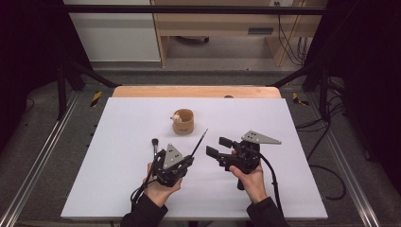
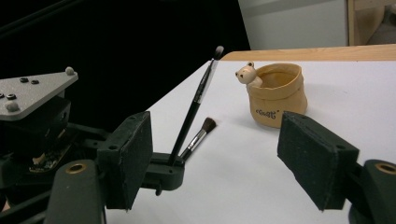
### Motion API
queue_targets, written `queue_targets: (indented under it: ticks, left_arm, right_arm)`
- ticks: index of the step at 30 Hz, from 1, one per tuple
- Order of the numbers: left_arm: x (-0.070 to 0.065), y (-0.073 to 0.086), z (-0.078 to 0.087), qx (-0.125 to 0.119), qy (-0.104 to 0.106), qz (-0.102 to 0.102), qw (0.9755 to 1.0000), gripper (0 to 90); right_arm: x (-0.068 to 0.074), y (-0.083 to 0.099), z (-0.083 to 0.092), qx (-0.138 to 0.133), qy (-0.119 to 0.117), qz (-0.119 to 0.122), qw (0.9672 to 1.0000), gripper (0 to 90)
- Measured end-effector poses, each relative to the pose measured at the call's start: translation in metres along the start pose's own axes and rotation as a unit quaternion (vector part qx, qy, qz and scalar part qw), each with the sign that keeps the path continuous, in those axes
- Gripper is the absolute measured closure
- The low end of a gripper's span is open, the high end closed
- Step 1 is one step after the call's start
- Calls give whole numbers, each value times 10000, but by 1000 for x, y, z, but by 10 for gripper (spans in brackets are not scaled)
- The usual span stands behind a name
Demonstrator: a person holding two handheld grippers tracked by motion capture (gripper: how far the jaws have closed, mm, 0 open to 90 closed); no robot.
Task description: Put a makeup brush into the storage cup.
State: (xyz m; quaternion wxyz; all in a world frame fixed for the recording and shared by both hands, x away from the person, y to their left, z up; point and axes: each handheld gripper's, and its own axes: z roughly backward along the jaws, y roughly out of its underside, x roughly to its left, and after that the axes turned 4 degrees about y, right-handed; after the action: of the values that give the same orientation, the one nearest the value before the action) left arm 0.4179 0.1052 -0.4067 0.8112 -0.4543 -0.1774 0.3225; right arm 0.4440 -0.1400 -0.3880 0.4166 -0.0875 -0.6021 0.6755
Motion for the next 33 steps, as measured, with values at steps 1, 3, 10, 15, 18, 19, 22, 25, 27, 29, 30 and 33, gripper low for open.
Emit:
queue_targets:
  ticks: [1, 3, 10, 15, 18, 19, 22, 25, 27, 29, 30, 33]
  left_arm:
    - [-1, 0, -1, -17, 11, 4, 10000, 849]
    - [-2, -1, -1, -23, 10, 8, 10000, 849]
    - [-8, -3, -6, -43, 34, 73, 10000, 849]
    - [-11, -4, -8, -46, 34, 114, 9999, 849]
    - [-12, -5, -8, -57, 43, 117, 9999, 849]
    - [-13, -5, -9, -55, 42, 119, 9999, 849]
    - [-15, -5, -10, -57, 46, 130, 9999, 849]
    - [-16, -5, -10, -70, 55, 146, 9999, 849]
    - [-18, -5, -11, -68, 66, 154, 9998, 849]
    - [-19, -5, -12, -69, 70, 148, 9998, 849]
    - [-19, -5, -12, -60, 75, 148, 9998, 849]
    - [-21, -5, -12, -72, 78, 155, 9998, 849]
  right_arm:
    - [0, 1, -1, -7, 1, -29, 10000, 287]
    - [0, 2, -3, -1, -24, -69, 10000, 296]
    - [2, 6, -10, -31, -70, -270, 9996, 334]
    - [3, 7, -13, -57, -54, -380, 9992, 380]
    - [4, 8, -14, -99, -46, -431, 9990, 420]
    - [4, 8, -15, -127, -50, -427, 9990, 433]
    - [3, 8, -16, -144, -62, -492, 9987, 477]
    - [3, 9, -16, -191, -90, -577, 9981, 521]
    - [3, 9, -16, -200, -114, -585, 9980, 535]
    - [2, 10, -17, -249, -111, -637, 9976, 585]
    - [2, 10, -17, -249, -111, -637, 9976, 585]
    - [2, 10, -17, -256, -143, -743, 9968, 638]
